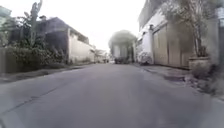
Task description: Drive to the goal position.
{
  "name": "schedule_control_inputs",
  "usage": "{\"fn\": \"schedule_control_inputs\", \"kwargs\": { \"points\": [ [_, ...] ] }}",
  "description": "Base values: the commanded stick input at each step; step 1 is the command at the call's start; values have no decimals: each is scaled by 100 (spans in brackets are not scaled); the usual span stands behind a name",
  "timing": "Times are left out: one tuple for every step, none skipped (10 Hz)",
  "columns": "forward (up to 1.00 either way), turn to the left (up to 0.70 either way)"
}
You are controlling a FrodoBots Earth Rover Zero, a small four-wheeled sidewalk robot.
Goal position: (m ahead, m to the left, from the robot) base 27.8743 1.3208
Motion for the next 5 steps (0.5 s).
{"fn": "schedule_control_inputs", "kwargs": {
  "points": [
    [100, 4],
    [100, 4],
    [100, 4],
    [100, 4],
    [100, 4]
  ]
}}
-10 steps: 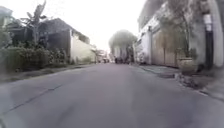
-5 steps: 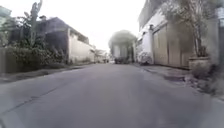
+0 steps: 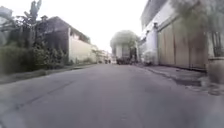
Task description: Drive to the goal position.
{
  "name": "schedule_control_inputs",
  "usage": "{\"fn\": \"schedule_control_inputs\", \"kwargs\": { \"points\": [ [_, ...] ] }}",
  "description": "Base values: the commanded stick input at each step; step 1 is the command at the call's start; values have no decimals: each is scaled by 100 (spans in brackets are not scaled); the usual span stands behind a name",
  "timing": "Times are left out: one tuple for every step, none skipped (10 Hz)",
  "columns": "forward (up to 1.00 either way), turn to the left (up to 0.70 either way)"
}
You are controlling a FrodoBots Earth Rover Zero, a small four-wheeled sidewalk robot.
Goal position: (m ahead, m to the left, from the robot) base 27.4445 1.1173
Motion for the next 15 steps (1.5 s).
{"fn": "schedule_control_inputs", "kwargs": {
  "points": [
    [100, 4],
    [100, 4],
    [100, 4],
    [100, 4],
    [100, 4],
    [100, 4],
    [100, 4],
    [100, 4],
    [100, 4],
    [100, 4],
    [100, 4],
    [100, 4],
    [100, 4],
    [100, -17],
    [100, -36]
  ]
}}
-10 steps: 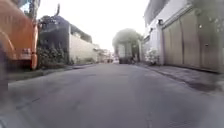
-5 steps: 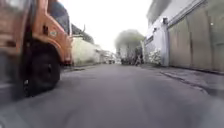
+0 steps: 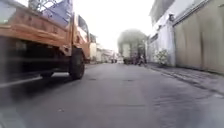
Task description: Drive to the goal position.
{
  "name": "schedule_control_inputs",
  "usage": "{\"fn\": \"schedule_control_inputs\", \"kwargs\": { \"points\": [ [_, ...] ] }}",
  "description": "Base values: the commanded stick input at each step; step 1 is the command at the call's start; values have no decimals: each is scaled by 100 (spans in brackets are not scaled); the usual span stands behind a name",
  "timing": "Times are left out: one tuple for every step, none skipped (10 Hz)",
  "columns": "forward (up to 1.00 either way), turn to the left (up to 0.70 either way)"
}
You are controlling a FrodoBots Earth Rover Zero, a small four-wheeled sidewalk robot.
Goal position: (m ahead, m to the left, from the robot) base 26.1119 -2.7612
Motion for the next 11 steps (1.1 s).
{"fn": "schedule_control_inputs", "kwargs": {
  "points": [
    [100, -36],
    [100, -36],
    [100, -36],
    [100, -36],
    [100, -36],
    [100, -36],
    [100, -36],
    [100, -36],
    [100, -36],
    [100, -36],
    [100, -33]
  ]
}}
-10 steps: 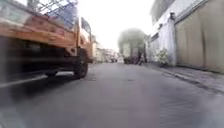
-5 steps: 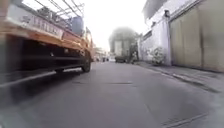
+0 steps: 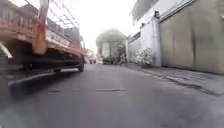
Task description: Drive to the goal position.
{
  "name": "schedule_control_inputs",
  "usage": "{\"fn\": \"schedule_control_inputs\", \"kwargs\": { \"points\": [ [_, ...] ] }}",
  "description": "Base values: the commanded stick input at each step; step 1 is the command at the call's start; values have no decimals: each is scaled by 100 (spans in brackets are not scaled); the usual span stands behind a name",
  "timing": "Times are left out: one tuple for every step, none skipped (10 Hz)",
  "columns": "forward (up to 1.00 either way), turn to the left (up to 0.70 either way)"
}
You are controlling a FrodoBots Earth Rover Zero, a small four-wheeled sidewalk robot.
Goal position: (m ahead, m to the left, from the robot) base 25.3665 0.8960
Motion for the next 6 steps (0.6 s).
{"fn": "schedule_control_inputs", "kwargs": {
  "points": [
    [100, -17],
    [100, -2],
    [100, 4],
    [100, 5],
    [100, 5],
    [100, 5]
  ]
}}
